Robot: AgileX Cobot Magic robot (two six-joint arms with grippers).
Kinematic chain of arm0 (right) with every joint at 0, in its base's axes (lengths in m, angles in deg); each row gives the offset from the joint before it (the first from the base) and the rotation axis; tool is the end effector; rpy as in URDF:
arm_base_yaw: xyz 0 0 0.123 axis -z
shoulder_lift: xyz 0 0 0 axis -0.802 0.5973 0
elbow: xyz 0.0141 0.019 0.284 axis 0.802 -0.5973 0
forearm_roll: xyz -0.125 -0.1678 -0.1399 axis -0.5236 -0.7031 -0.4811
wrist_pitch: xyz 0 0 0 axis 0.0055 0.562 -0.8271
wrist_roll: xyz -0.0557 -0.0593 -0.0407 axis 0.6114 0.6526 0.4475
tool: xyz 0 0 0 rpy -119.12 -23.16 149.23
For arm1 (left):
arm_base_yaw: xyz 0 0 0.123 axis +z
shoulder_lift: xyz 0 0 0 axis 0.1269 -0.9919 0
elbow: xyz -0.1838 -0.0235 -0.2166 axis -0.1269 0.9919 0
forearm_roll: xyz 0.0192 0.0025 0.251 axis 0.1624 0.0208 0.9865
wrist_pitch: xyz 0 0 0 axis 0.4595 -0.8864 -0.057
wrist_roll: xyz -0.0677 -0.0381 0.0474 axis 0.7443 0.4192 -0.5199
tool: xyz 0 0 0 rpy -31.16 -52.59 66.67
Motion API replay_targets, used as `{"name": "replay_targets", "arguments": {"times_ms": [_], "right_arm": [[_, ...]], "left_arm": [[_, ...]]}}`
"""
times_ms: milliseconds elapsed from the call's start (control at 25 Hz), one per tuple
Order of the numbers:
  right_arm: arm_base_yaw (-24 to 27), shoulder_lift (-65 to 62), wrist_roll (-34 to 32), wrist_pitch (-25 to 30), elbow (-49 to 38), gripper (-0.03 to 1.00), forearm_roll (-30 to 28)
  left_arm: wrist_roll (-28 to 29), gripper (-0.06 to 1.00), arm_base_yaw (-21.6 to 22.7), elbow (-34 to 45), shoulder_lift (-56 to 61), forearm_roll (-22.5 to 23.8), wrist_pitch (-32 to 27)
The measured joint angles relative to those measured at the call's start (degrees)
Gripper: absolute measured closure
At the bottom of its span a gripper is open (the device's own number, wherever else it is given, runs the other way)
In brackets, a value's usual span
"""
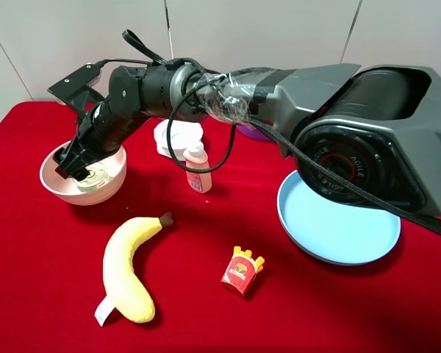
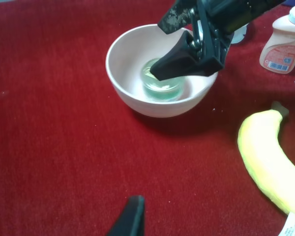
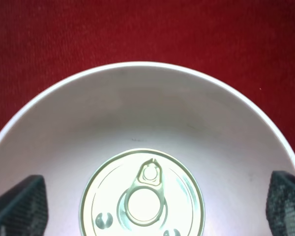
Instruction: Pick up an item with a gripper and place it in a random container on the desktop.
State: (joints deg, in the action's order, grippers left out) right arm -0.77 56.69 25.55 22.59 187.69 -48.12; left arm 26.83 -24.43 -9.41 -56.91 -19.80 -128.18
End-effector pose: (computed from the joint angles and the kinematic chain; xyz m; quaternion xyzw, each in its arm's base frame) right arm 0.3113 0.4586 0.1275 -0.5156 0.7707 0.2183 0.3041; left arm -0.0035 0.0020 0.2730 0.1169 0.8475 -0.0786 0.5118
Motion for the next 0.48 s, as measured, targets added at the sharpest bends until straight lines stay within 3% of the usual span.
{"name": "replay_targets", "arguments": {"times_ms": [480], "right_arm": [[0.0, 0.0, 0.0, -0.3, 0.0, 0.27, 0.1]], "left_arm": [[0.0, 0.03, 0.0, 0.0, 0.0, 0.0, 0.0]]}}
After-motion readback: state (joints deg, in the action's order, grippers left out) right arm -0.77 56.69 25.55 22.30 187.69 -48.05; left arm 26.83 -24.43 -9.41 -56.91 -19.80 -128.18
